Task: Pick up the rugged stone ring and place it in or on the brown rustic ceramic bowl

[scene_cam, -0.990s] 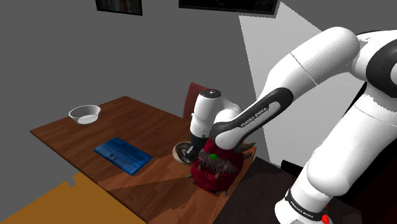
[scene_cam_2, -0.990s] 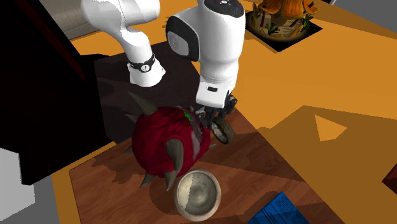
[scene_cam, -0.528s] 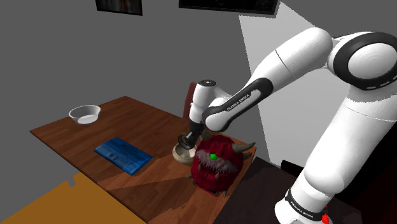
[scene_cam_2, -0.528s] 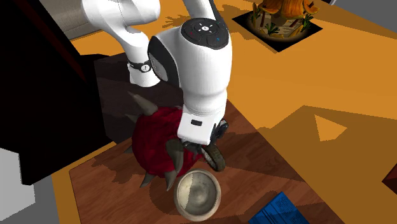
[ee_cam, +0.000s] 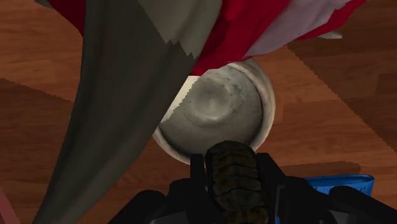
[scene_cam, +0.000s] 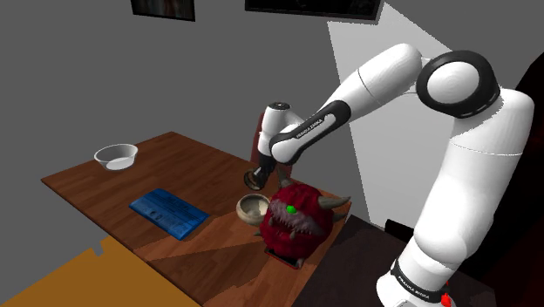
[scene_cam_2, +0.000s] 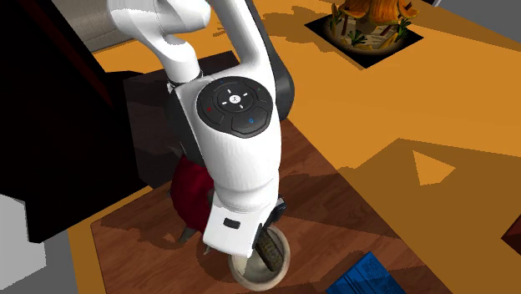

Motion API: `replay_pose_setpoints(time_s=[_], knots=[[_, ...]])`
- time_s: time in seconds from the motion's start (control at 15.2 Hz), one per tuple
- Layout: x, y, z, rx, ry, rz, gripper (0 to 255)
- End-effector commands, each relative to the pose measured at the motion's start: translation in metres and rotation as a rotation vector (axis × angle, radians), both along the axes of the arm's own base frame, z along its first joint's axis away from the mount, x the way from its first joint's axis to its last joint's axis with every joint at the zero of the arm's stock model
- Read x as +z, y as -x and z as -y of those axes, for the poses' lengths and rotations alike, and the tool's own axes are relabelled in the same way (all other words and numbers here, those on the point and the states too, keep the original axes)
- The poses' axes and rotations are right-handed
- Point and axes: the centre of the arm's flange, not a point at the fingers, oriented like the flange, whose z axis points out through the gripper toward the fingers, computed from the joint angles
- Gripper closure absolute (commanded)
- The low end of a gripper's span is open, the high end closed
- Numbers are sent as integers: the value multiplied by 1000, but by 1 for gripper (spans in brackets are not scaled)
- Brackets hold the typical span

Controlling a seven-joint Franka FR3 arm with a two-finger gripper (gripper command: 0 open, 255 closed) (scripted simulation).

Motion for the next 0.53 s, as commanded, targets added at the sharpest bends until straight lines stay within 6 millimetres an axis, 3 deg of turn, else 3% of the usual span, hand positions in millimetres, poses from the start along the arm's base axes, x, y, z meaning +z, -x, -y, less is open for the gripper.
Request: replay_pose_setpoints(time_s=[0.0, 0.46], knots=[[-10, -2, 3, -1, 0, -2, 255], [-47, -2, 3, -1, 0, -2, 255]])
